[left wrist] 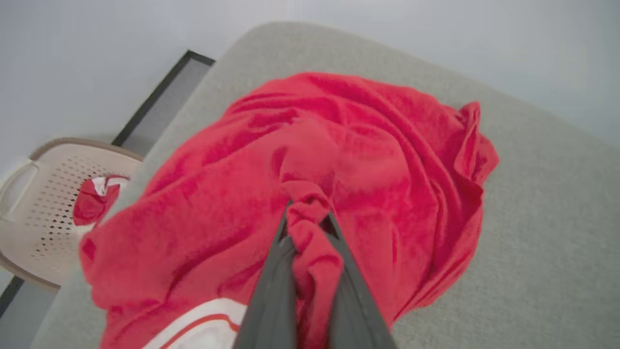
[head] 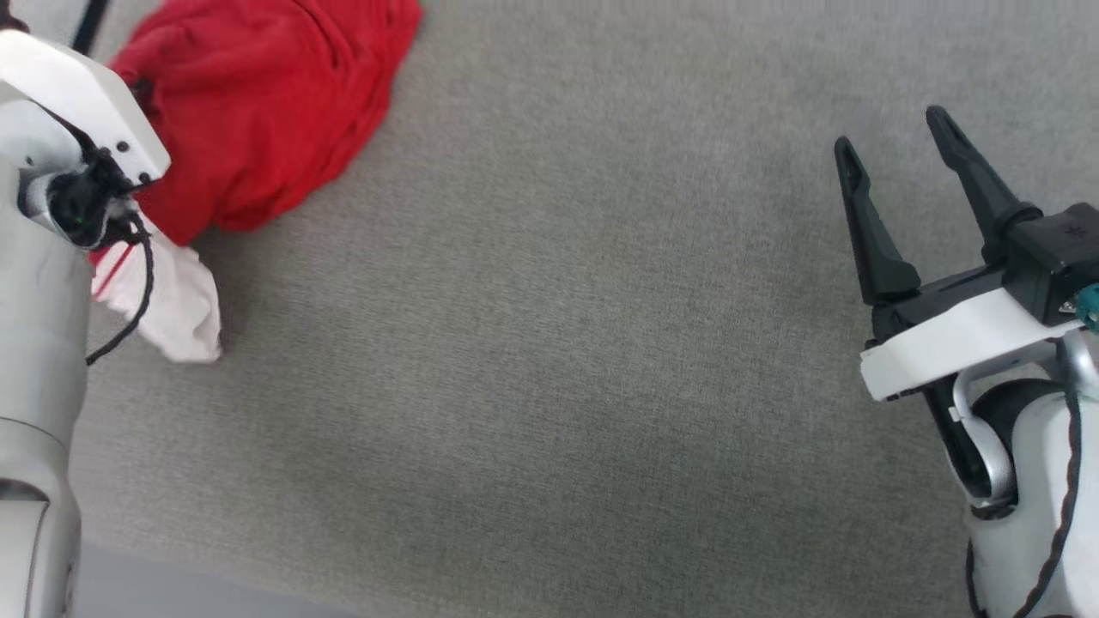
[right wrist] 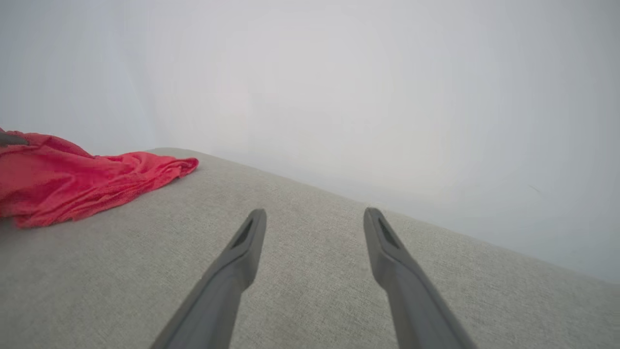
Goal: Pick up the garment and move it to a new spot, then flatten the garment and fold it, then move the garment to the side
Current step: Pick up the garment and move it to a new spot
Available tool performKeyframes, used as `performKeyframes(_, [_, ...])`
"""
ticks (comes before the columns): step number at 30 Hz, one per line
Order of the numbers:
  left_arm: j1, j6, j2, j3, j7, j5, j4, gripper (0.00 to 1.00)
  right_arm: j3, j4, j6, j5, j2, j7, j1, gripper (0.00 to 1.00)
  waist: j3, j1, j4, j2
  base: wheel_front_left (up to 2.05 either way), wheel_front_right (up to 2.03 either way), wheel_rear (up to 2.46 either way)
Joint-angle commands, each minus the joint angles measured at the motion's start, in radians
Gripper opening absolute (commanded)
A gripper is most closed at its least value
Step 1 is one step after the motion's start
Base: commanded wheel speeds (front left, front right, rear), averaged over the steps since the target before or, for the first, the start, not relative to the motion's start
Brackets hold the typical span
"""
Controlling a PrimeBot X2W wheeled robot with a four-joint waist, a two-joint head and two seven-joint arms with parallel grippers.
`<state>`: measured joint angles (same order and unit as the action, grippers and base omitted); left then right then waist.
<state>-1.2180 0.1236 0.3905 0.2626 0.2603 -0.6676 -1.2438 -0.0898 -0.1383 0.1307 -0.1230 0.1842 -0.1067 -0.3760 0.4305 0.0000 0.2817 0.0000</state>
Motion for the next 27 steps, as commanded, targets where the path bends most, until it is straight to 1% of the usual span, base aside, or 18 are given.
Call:
performKeyframes(1, [-0.008, 0.004, 0.010, 0.013, -0.020, 0.013, 0.013, 0.00, 0.008, 0.012, 0.000, -0.008, -0.015, 0.014, 0.017, 1.00, -0.057, 0.0000, 0.011, 0.0000, 0.00, 0.00, 0.00])
performKeyframes(4, [-0.021, 0.006, 0.028, 0.037, -0.047, 0.028, 0.039, 0.00, 0.020, 0.035, 0.000, -0.010, -0.034, 0.036, 0.033, 1.00, -0.108, 0.0000, 0.018, 0.0000, 0.00, 0.00, 0.00])
performKeyframes(8, [-0.026, 0.006, 0.049, 0.082, -0.055, 0.030, 0.095, 0.00, 0.041, 0.058, 0.000, -0.017, -0.056, 0.061, 0.060, 1.00, -0.168, 0.0000, 0.028, 0.0000, 0.00, 0.00, 0.00])
performKeyframes(9, [-0.026, 0.006, 0.049, 0.082, -0.055, 0.030, 0.095, 0.00, 0.041, 0.058, 0.000, -0.017, -0.056, 0.061, 0.060, 1.00, -0.168, 0.0000, 0.028, 0.0000, 0.00, 0.00, 0.00])
performKeyframes(15, [-0.023, 0.006, 0.084, 0.153, -0.042, 0.008, 0.193, 0.00, 0.071, 0.076, 0.000, -0.019, -0.082, 0.089, 0.092, 1.00, -0.239, 0.0000, 0.037, 0.0000, 0.00, 0.00, 0.00])
performKeyframes(20, [-0.018, 0.006, 0.121, 0.213, -0.015, -0.018, 0.272, 0.00, 0.091, 0.086, 0.000, -0.022, -0.099, 0.109, 0.114, 1.00, -0.285, 0.0000, 0.026, 0.0000, 0.00, 0.00, 0.00])
performKeyframes(27, [-0.014, 0.005, 0.161, 0.287, 0.029, -0.076, 0.394, 0.00, 0.140, 0.081, 0.000, -0.024, -0.117, 0.127, 0.147, 1.00, -0.329, 0.0000, -0.016, 0.0000, 0.00, 0.00, 0.00])
